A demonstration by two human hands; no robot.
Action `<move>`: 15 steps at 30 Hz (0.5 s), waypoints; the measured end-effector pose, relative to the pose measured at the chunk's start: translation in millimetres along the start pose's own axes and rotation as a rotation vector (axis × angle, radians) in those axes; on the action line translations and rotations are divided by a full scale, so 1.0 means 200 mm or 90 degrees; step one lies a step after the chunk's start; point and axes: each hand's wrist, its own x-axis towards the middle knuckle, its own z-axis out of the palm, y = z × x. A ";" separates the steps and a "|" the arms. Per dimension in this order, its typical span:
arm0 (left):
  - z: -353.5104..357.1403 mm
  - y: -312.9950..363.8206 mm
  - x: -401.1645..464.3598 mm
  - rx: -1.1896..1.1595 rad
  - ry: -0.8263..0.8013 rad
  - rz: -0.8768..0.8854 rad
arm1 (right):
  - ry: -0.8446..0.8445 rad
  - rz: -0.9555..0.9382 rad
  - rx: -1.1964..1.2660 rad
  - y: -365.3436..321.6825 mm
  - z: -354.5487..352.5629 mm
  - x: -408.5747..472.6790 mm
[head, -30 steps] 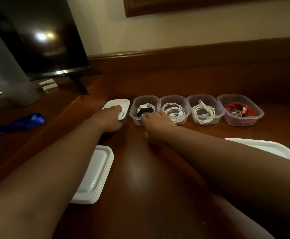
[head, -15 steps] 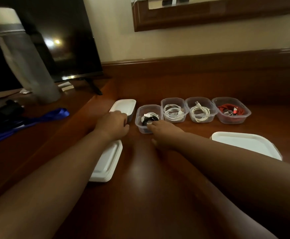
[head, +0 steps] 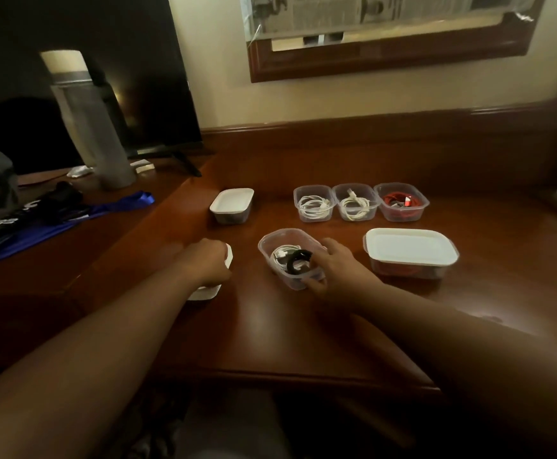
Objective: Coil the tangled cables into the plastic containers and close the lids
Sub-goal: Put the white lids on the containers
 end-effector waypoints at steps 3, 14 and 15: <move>0.03 0.03 0.00 -0.001 0.013 0.001 | 0.016 0.063 0.106 0.05 0.01 -0.08; 0.08 0.05 0.08 0.058 0.019 0.009 | 0.078 0.056 0.220 0.17 0.07 -0.19; 0.09 0.04 0.08 0.062 0.022 0.008 | 0.085 0.053 0.230 0.17 0.07 -0.19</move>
